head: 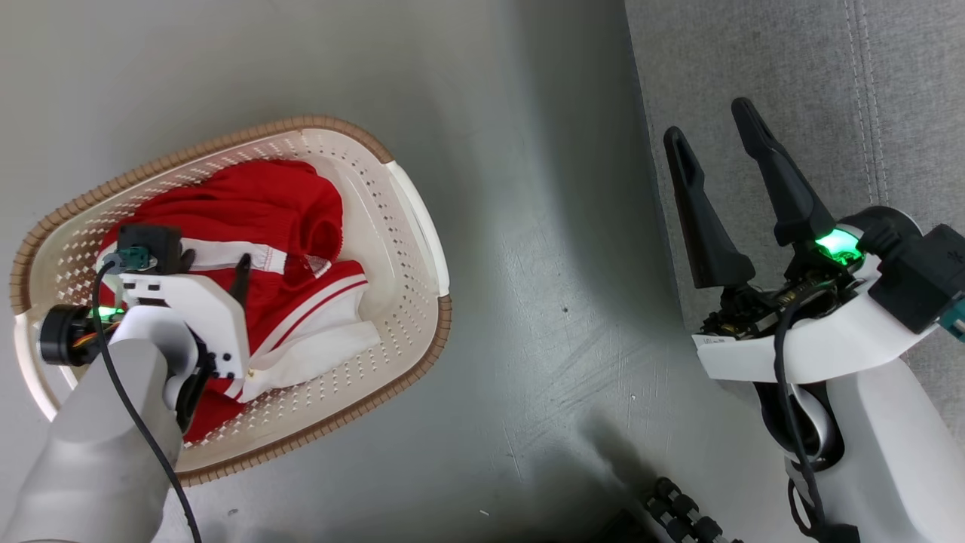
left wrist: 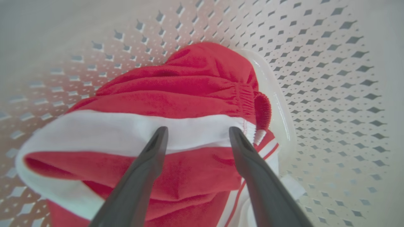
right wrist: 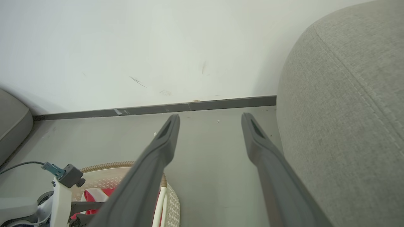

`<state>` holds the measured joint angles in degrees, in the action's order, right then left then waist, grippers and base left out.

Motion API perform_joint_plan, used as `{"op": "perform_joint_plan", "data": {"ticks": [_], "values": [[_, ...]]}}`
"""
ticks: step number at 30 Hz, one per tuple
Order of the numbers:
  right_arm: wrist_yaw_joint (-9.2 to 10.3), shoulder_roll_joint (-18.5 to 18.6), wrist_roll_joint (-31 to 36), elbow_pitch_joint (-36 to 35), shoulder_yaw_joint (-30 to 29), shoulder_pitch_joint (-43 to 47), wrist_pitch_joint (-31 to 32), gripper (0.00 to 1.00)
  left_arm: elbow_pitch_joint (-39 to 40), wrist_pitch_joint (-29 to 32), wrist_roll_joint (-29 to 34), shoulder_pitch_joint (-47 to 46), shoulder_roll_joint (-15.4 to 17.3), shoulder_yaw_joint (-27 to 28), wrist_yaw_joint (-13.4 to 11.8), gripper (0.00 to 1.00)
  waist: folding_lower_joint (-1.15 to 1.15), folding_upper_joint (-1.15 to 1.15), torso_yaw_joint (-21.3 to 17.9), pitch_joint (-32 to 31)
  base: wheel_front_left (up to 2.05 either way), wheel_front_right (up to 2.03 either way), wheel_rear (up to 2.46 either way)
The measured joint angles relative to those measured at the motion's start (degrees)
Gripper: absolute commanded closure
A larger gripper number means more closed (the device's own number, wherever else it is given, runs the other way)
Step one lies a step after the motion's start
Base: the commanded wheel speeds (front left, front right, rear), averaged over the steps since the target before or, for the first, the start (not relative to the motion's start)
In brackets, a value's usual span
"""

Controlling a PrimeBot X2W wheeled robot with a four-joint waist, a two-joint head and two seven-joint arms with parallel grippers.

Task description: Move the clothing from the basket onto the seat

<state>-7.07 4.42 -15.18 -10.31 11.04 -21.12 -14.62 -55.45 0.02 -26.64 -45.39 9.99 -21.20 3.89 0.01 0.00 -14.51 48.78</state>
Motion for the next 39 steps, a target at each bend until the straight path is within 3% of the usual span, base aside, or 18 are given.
{"op": "perform_joint_plan", "data": {"ticks": [8, 24, 25, 26, 27, 28, 39], "values": [[0.0, -0.4, 0.2, -0.1, 0.6, -0.8, 0.0, 0.0, -2.3, 0.2, 2.9, -3.0, 1.3, -1.4, -3.3, 0.0, 0.0, 0.0, -1.0, 2.9, 0.0, 0.0, 0.0], [0.0, -0.9, 0.5, 0.6, 1.2, -5.6, 0.0, 0.0, -5.8, 0.4, 6.1, -6.1, 1.6, -4.2, -3.8, 0.02, 0.0, 0.0, -2.1, 6.6, 0.0, 0.0, 0.0], [0.0, -1.0, 0.6, 0.8, 1.3, -5.9, 0.0, 0.0, -6.0, 0.4, 6.1, -6.1, 1.7, -4.2, -3.8, 0.21, 0.0, 0.0, -2.2, 6.7, 0.0, 0.0, 0.0], [0.0, -1.0, 0.6, 1.1, 1.2, -6.1, 0.0, 0.0, -6.3, 0.4, 6.3, -6.3, 1.7, -4.6, -3.8, 0.53, 0.0, 0.0, -2.2, 6.7, 0.0, 0.0, 0.0], [0.0, -1.0, 0.6, 1.2, 1.2, -6.2, 0.0, 0.0, -6.6, 0.4, 6.8, -6.4, 1.7, -5.3, -3.8, 0.71, 0.0, 0.0, -2.2, 6.7, 0.0, 0.0, 0.0], [0.0, -1.0, 0.6, 1.4, 1.2, -6.2, 0.0, 0.0, -6.7, 0.4, 7.4, -6.5, 1.7, -5.6, -3.7, 1.0, 0.0, 0.0, -2.2, 6.7, 0.0, 0.0, 0.0], [0.0, -1.1, 0.7, 1.9, 1.2, -6.5, 0.0, 0.0, -8.0, -1.1, 6.8, -6.8, 1.0, -5.0, -2.4, 1.0, 0.0, 0.0, -2.1, 6.0, 0.0, 0.0, 0.0]]}}
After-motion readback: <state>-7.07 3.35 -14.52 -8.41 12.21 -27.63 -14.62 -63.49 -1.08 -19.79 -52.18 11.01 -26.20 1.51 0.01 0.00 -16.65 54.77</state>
